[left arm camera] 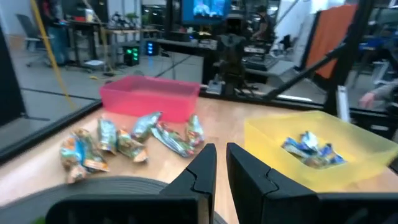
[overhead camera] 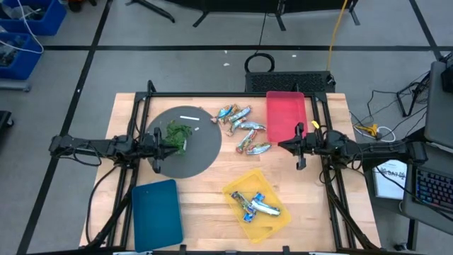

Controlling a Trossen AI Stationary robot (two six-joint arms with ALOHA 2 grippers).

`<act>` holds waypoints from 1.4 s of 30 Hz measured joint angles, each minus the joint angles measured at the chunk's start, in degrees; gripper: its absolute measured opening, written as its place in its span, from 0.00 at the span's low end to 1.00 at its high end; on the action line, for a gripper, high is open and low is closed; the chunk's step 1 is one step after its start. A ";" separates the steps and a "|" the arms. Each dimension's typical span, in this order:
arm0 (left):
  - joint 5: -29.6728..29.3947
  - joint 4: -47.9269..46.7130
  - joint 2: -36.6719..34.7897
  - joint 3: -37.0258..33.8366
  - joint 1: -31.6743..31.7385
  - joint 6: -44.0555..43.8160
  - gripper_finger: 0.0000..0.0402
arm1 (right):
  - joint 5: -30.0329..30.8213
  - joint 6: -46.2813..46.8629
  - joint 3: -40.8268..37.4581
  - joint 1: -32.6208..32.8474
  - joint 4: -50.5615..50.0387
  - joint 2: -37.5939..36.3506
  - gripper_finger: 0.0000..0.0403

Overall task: Pick and place Granola Bars by type
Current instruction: Put the yellow snack into the blue bin

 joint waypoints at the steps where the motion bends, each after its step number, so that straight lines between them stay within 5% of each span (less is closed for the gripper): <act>1: -0.84 0.04 1.45 0.72 0.00 0.38 0.12 | 0.04 0.04 0.00 0.10 0.04 0.00 0.01; 9: -9.50 -3.43 19.72 13.92 0.51 2.79 0.12 | 0.18 0.25 -0.04 0.24 0.90 -0.04 0.02; 16: -13.68 -17.07 42.13 36.88 9.60 2.84 0.12 | 0.19 0.09 -0.09 0.24 0.92 -0.07 0.01; 25: 7.92 -27.99 66.86 58.04 28.93 3.99 0.12 | 0.20 0.09 -0.11 0.24 0.92 -0.07 0.01; 33: 14.28 -28.57 83.51 62.47 36.02 2.40 0.13 | 0.20 0.07 -0.11 0.24 0.92 -0.07 0.02; 42: 17.47 -26.98 95.70 66.06 35.05 -0.29 0.43 | 0.20 0.07 -0.12 0.24 0.91 -0.07 0.01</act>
